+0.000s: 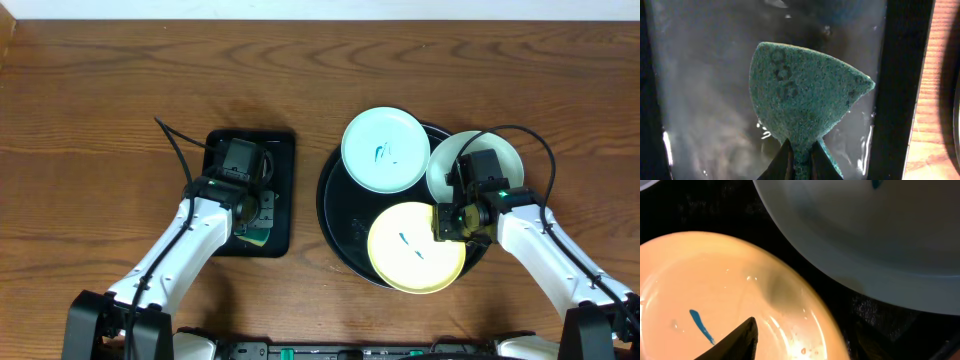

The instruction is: Clean dirty plates on tray and stack at the side

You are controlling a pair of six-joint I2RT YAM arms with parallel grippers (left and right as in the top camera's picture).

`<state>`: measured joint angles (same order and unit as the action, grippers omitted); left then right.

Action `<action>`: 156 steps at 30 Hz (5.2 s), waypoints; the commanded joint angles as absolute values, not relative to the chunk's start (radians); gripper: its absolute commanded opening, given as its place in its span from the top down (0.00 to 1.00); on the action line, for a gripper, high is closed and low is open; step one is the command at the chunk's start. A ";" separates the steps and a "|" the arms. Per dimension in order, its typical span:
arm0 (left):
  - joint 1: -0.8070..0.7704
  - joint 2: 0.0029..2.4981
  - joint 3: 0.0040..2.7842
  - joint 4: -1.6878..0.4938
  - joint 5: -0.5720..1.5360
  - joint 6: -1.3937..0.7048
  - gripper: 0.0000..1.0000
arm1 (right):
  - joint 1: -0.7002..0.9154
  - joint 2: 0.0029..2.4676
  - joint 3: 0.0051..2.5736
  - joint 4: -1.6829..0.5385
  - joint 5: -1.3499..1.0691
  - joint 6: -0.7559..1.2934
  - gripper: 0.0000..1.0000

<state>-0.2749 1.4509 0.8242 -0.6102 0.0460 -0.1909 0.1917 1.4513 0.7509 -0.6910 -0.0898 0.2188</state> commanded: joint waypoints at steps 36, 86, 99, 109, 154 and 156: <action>-0.271 1.444 0.817 -0.613 0.044 -0.205 0.92 | 0.218 1.458 0.662 -0.593 -0.241 0.277 0.87; 0.272 1.346 0.817 -0.328 1.048 -0.131 0.93 | 0.218 1.458 0.662 -0.586 -0.240 0.276 0.99; -0.010 1.353 0.817 -0.512 0.313 -0.121 0.93 | 0.218 1.458 0.662 -0.585 -0.240 0.276 0.99; -0.245 1.416 0.806 -0.503 0.077 -0.199 0.93 | 0.218 1.458 0.662 -0.585 -0.240 0.276 0.99; -0.422 1.365 0.958 -0.349 0.311 -0.384 0.93 | 0.218 1.458 0.662 -0.590 -0.240 0.276 0.99; -0.424 1.368 0.987 -0.362 0.342 -0.379 0.93 | 0.218 1.458 0.662 -0.590 -0.240 0.276 0.99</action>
